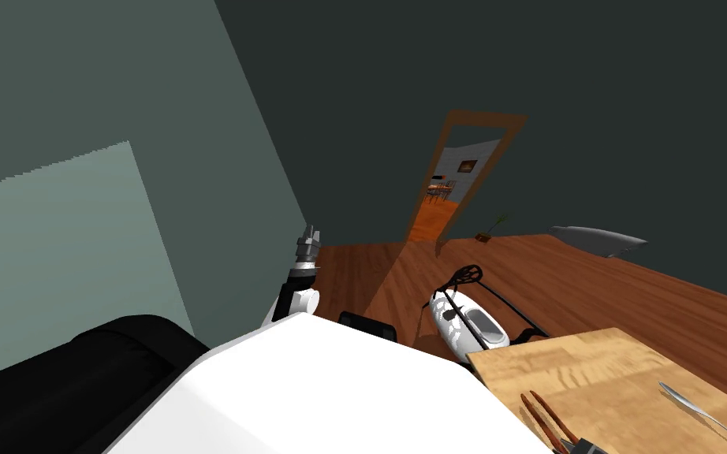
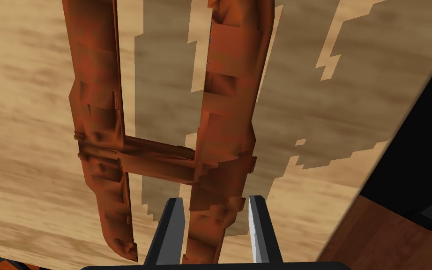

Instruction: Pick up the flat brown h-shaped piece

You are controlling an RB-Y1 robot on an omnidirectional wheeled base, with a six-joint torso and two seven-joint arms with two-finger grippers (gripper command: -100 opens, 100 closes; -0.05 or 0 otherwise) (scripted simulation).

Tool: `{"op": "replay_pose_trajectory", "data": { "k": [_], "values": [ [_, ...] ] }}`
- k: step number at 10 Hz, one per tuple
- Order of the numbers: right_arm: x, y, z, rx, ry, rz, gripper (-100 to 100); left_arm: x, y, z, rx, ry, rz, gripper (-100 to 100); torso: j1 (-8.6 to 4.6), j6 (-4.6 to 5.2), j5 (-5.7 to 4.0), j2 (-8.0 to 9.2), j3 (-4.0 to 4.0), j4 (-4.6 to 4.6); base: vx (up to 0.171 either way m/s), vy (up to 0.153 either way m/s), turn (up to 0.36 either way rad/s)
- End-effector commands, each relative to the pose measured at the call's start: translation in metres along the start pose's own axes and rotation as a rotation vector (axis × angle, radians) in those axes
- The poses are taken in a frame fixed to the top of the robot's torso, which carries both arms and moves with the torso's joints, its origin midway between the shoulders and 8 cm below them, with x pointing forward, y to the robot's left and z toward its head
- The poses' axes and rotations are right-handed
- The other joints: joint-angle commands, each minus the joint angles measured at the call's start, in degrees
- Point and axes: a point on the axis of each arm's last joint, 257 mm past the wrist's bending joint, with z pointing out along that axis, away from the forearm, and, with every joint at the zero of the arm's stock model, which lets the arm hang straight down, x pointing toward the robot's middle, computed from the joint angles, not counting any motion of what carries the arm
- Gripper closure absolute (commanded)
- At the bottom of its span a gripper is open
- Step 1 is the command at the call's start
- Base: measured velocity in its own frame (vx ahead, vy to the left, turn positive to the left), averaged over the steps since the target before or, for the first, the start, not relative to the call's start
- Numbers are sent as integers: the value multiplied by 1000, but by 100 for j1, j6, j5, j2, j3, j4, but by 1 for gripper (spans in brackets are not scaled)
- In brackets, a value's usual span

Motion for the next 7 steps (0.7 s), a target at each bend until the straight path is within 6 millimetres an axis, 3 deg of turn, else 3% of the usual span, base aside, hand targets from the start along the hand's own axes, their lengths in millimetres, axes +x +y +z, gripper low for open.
{"op": "replay_pose_trajectory", "data": {
  "k": [1,6,7],
  "values": [
    [2,-3,-4,0,4,24,100,0,0,0,0,0,0,0,0,0,0,0,0,0,-115,7,128],
    [5,-12,-12,7,10,71,100,0,0,0,0,0,0,0,-1,4,-1,-1,-1,-1,-95,14,116],
    [5,-12,-12,8,10,74,0,0,0,0,0,0,0,0,-6,9,-3,-16,-9,-5,-7,2,-6]
  ]
}}
